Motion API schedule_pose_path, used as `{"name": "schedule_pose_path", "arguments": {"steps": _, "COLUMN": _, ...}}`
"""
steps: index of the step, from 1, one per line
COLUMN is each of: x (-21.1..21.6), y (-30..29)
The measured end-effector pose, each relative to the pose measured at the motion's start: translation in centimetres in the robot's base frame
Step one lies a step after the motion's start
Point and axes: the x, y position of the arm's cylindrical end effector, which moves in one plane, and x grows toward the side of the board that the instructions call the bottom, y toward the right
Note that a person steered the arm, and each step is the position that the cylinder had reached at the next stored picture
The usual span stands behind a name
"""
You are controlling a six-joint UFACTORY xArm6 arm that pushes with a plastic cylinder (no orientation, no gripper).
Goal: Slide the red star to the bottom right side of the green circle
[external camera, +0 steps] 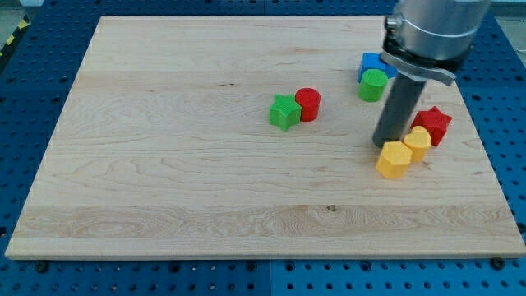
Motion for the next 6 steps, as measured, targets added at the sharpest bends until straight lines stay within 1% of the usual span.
{"name": "schedule_pose_path", "arguments": {"steps": 2, "x": 2.0, "y": 2.6}}
{"name": "schedule_pose_path", "arguments": {"steps": 3, "x": 2.0, "y": 4.6}}
{"name": "schedule_pose_path", "arguments": {"steps": 4, "x": 2.0, "y": 5.3}}
{"name": "schedule_pose_path", "arguments": {"steps": 6, "x": -1.4, "y": 5.2}}
